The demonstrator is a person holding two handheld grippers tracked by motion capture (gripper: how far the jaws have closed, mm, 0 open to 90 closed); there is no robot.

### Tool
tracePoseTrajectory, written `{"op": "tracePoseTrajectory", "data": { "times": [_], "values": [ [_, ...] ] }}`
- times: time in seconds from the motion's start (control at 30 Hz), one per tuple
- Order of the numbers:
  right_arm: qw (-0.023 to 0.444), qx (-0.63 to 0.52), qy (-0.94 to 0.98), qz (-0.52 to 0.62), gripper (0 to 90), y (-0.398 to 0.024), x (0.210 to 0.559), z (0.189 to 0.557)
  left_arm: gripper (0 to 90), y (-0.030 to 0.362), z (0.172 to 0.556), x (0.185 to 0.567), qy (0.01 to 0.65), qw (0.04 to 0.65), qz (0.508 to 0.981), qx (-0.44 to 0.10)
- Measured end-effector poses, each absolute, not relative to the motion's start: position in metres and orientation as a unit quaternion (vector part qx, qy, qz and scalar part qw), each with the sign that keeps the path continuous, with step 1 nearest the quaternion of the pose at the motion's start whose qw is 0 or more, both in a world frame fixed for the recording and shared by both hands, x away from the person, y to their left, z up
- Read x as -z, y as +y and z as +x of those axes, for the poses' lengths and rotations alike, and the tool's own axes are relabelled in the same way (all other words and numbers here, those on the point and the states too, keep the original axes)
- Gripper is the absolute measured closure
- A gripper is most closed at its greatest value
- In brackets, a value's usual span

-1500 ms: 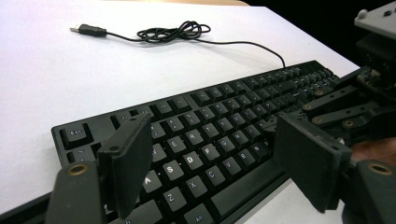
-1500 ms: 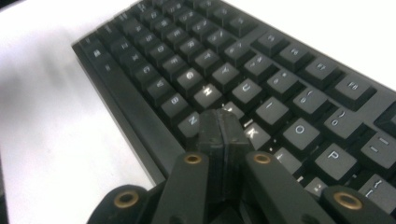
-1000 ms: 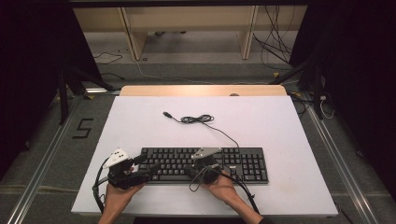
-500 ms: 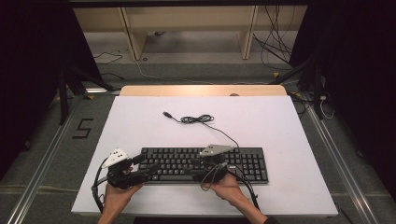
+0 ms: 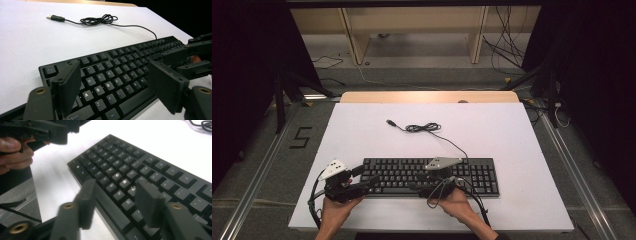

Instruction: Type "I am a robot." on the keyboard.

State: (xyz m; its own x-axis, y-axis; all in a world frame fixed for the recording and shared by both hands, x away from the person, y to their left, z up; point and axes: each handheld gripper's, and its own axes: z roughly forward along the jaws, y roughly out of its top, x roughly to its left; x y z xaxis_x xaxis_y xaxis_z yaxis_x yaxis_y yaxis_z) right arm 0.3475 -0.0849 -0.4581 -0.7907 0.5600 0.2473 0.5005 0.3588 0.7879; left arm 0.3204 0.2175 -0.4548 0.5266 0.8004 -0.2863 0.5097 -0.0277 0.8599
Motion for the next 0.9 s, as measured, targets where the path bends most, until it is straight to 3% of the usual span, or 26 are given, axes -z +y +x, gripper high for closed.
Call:
{"op": "tracePoseTrajectory", "data": {
  "times": [0.47,0.9],
  "values": [
    [0.031,-0.438,0.844,0.308,86.2,-0.074,0.468,0.341,26.7,0.218,0.32,0.455,0.468,0.517,0.703,-0.142],
    [0.035,-0.418,0.853,0.31,90.0,-0.071,0.475,0.343,26.8,0.22,0.321,0.456,0.474,0.511,0.703,-0.142]
  ]
}}
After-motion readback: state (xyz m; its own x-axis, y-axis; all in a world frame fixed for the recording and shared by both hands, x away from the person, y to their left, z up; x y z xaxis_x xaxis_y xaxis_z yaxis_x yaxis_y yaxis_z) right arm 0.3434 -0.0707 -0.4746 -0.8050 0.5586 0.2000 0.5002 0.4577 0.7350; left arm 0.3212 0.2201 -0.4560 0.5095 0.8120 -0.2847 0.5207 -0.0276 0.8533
